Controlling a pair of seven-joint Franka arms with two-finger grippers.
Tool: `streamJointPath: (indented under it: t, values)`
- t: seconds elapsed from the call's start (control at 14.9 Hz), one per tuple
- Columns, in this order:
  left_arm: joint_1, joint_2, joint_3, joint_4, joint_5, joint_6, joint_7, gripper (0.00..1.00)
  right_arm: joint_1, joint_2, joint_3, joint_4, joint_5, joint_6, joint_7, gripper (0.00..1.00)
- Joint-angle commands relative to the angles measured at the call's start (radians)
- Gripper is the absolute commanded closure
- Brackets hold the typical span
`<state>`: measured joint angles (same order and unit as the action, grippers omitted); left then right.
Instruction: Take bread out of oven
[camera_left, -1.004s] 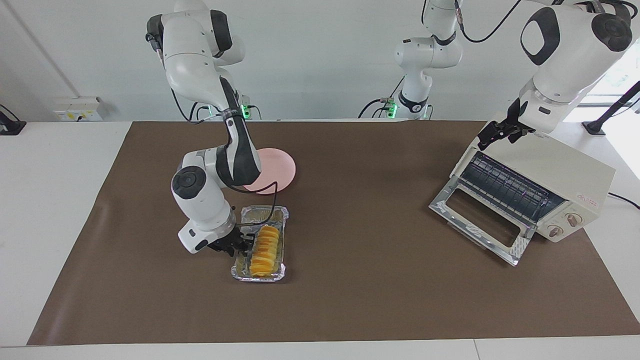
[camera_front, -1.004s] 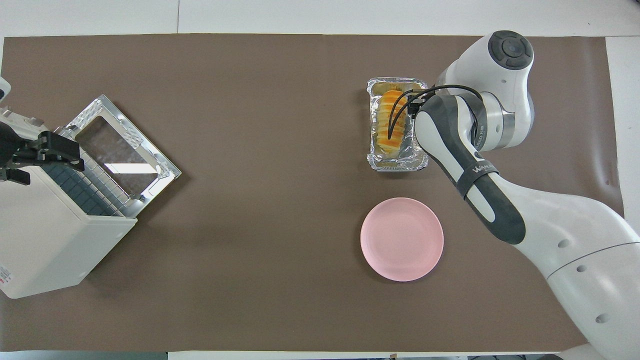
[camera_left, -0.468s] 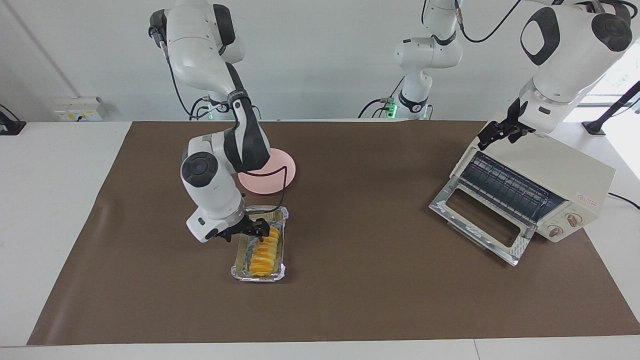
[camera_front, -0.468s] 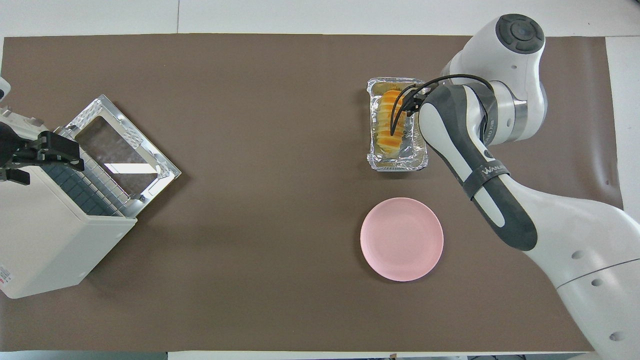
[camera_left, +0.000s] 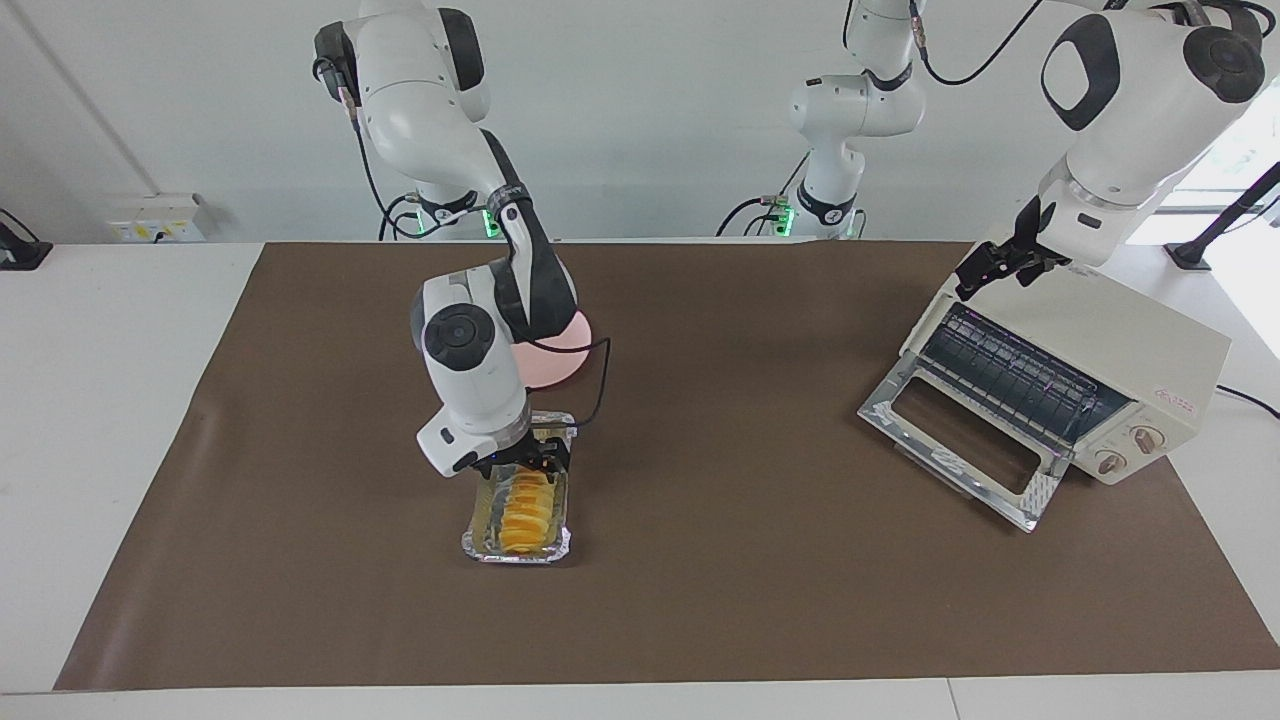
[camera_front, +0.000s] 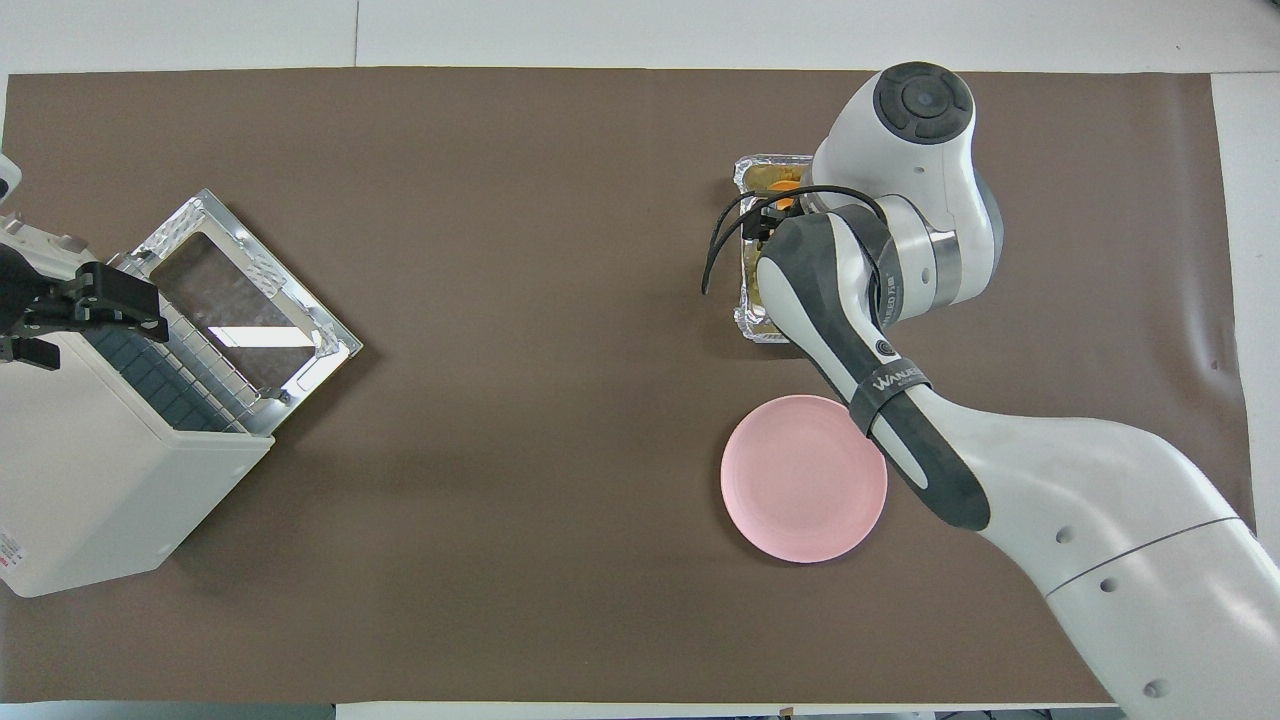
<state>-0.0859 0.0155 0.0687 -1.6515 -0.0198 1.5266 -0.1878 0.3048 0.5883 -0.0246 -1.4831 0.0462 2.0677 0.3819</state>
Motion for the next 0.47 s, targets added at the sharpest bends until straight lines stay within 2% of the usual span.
streamJointPath:
  t: [0.0,0.2,0.27,0.33,0.4]
  values:
    - [0.005,-0.023,-0.001,-0.021,-0.011,0.012,0.005,0.0,0.0,-0.007,0.008,-0.043,-0.017,0.049,0.026,0.0]
    - [0.005,-0.022,-0.001,-0.021,-0.011,0.012,0.005,0.0,0.007,-0.01,0.006,-0.078,-0.02,0.091,0.028,0.0]
    - [0.005,-0.023,0.0,-0.021,-0.011,0.012,0.005,0.0,0.007,-0.01,0.006,-0.078,-0.025,0.098,0.026,0.07]
    - [0.006,-0.023,0.0,-0.021,-0.011,0.012,0.005,0.0,0.005,-0.01,0.006,-0.088,-0.026,0.118,0.025,0.2]
    - [0.005,-0.022,0.0,-0.021,-0.011,0.012,0.005,0.0,0.007,-0.013,0.006,-0.104,-0.026,0.132,0.022,0.51]
